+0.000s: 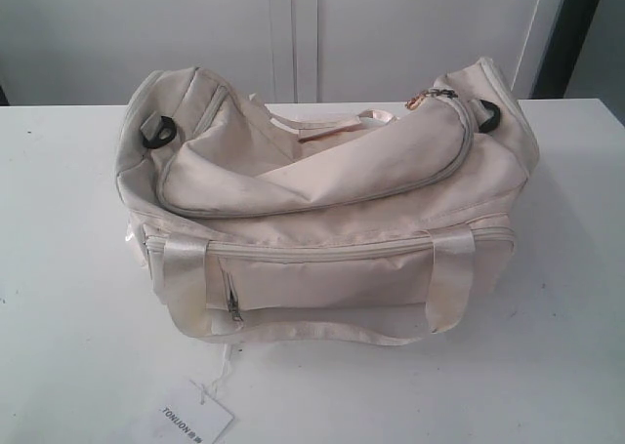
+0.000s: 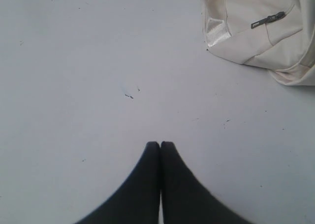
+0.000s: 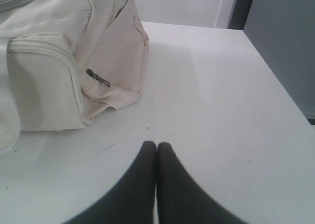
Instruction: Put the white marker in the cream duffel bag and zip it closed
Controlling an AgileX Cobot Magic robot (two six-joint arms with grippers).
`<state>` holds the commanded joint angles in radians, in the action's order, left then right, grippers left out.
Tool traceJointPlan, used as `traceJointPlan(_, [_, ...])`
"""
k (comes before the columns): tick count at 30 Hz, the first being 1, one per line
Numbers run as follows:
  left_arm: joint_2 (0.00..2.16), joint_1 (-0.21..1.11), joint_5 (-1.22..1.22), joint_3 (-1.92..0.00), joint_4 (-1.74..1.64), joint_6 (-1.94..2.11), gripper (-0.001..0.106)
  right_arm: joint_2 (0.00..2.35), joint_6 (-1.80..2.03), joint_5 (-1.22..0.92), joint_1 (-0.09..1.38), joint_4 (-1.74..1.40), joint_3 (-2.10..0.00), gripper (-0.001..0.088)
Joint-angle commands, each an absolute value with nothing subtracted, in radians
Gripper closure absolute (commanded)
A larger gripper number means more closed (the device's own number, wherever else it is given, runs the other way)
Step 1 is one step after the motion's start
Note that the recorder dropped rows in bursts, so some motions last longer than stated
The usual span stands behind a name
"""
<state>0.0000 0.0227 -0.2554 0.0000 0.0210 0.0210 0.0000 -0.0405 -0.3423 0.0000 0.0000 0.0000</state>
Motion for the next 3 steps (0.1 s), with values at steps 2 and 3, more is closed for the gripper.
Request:
traceJointPlan(2, [0.000,0.023,-0.255,0.000,0.021,0.021,0.105,0.000,-0.041,-0.342,0.000,0.000,0.000,0.0868])
traceJointPlan(3, [0.000,0.023,-0.255,0.000,0.021,0.021,0.105,0.000,-0.041,-0.342,0.000,0.000,0.000,0.0868])
